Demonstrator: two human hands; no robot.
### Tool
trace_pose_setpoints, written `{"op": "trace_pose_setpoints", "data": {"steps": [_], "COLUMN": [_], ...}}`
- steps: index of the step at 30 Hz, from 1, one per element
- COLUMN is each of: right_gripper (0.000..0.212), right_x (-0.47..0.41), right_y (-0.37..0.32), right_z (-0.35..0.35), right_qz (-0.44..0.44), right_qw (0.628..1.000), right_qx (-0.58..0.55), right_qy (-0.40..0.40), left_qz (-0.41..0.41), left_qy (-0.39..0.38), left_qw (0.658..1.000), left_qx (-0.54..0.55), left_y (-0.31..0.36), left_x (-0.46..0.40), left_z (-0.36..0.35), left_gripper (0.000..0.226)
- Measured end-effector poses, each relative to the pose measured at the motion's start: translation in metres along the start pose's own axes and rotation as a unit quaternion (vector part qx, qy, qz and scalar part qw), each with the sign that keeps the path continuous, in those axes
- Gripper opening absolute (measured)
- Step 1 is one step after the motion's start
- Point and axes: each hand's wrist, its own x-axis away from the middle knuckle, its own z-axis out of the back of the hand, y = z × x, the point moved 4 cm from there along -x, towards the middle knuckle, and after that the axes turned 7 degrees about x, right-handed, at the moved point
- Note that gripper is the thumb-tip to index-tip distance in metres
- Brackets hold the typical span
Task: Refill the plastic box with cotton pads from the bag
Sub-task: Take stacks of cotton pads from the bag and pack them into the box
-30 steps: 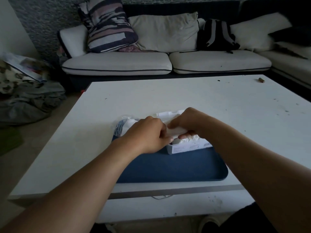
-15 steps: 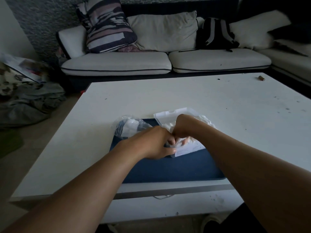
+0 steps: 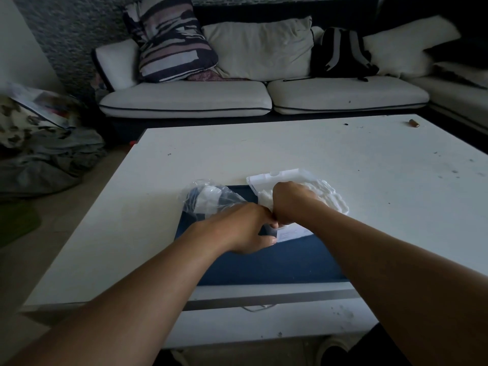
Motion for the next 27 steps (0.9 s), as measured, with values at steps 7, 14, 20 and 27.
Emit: {"op": "trace_pose_setpoints", "data": {"steps": [7, 14, 20, 27], "right_gripper": [0.017, 0.017, 0.027, 0.023], "right_x": [0.005, 0.012, 0.010, 0.010], "right_y": [0.008, -0.007, -0.006, 0.003], "right_z": [-0.008, -0.006, -0.011, -0.002], "right_qz": [0.045, 0.075, 0.039, -0.031], "right_qw": [0.944, 0.968, 0.991, 0.998], "right_qx": [-0.248, -0.074, 0.031, 0.024], "right_qy": [-0.211, -0.227, -0.120, 0.055], "left_qz": [0.001, 0.009, 0.007, 0.011], "left_qy": [-0.003, -0.039, -0.031, -0.029], "left_qw": [1.000, 0.999, 0.999, 0.999], "left_qx": [0.015, 0.024, 0.018, 0.015], "left_y": [-0.003, -0.002, 0.004, 0.001], "left_x": [-0.005, -0.003, -0.002, -0.003], "left_z": [-0.001, 0.001, -0.001, -0.002], "left_gripper": [0.019, 0.022, 0.010, 0.025]}}
